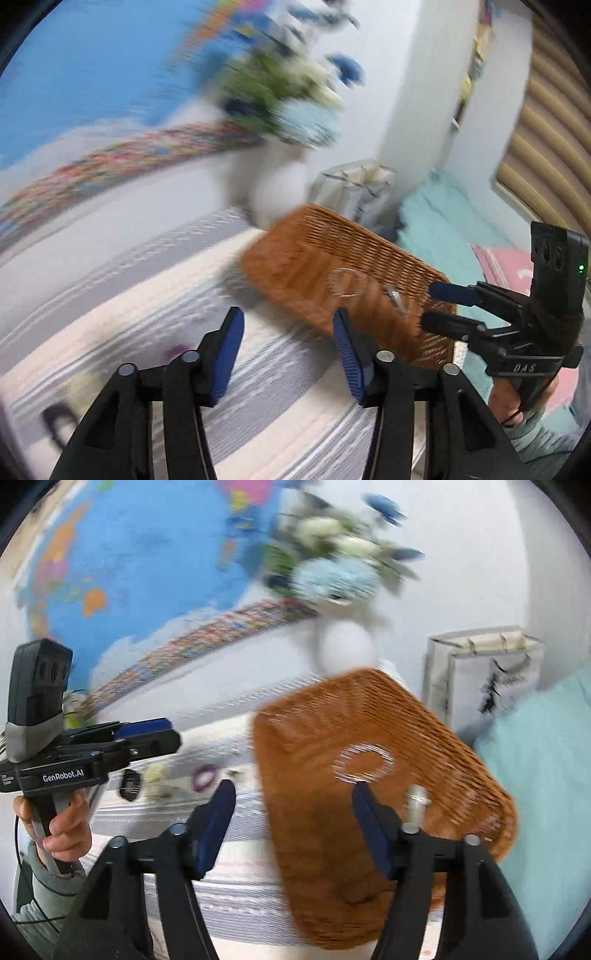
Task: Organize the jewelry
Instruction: 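Move both open tools back over the jewelry on the mat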
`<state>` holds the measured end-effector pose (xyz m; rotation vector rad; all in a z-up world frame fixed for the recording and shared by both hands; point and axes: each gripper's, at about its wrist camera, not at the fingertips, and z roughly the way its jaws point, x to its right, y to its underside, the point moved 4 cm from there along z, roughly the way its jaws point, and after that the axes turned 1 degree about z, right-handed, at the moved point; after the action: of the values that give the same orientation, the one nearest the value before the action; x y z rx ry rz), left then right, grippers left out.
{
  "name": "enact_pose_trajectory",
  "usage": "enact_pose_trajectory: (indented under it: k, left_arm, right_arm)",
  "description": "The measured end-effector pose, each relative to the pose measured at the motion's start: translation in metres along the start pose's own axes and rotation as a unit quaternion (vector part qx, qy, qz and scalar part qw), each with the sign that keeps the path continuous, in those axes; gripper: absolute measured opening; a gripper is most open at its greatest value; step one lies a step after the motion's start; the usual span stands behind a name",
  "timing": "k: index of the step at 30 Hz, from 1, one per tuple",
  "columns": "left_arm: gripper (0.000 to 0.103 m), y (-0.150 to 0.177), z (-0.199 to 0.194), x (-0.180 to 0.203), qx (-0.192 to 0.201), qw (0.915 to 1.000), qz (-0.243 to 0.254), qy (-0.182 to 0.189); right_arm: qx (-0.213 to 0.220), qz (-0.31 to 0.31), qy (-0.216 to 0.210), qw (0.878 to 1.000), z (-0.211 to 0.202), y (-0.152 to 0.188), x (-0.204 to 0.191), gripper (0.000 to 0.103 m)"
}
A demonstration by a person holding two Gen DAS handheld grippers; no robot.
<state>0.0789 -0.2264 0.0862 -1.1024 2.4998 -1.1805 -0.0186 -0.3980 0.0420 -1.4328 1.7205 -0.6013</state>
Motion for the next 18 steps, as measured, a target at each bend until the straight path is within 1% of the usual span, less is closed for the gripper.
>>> enact_pose_trajectory:
  k: [1, 3, 4, 5, 6, 9, 11, 13, 18]
  left_arm:
    - [0.06, 0.007, -0.021, -0.017, 0.017, 0.9995, -0.011, -0.022]
    - [0.065, 0.019, -0.048, -0.042, 0.037, 0.9972, -0.027, -0.058]
    - [0.066, 0.029, -0.066, -0.06, 0.049, 0.9942, -0.043, -0.086]
    - [0.066, 0.037, -0.08, -0.075, 0.057, 0.9916, -0.056, -0.101]
    - [0.067, 0.043, -0.089, -0.084, 0.061, 0.99, -0.066, -0.109]
    - [0.068, 0.071, -0.119, -0.13, 0.07, 0.9795, -0.123, -0.143]
    - [0.067, 0.088, -0.124, -0.154, 0.062, 0.9724, -0.148, -0.169]
    - [0.067, 0.101, -0.123, -0.171, 0.053, 0.9673, -0.165, -0.185]
    - [0.067, 0.132, -0.108, -0.217, 0.017, 0.9548, -0.224, -0.195]
  right_arm:
    - [0.001, -0.011, -0.001, 1.0, 0.001, 0.0, -0.009, 0.069]
    - [0.001, -0.037, -0.002, 0.999, 0.007, 0.001, -0.033, 0.069]
    - [-0.001, -0.045, -0.004, 0.999, 0.009, 0.002, -0.041, 0.069]
    - [-0.006, -0.054, -0.008, 0.998, 0.013, 0.004, -0.05, 0.069]
    - [-0.015, -0.063, -0.014, 0.998, 0.021, 0.006, -0.061, 0.069]
    - [-0.034, -0.078, -0.024, 0.996, 0.042, 0.01, -0.086, 0.069]
    - [-0.045, -0.088, -0.023, 0.995, 0.055, 0.012, -0.1, 0.069]
    - [-0.056, -0.099, -0.023, 0.993, 0.069, 0.014, -0.114, 0.069]
    - [-0.084, -0.118, -0.018, 0.989, 0.101, 0.019, -0.138, 0.069]
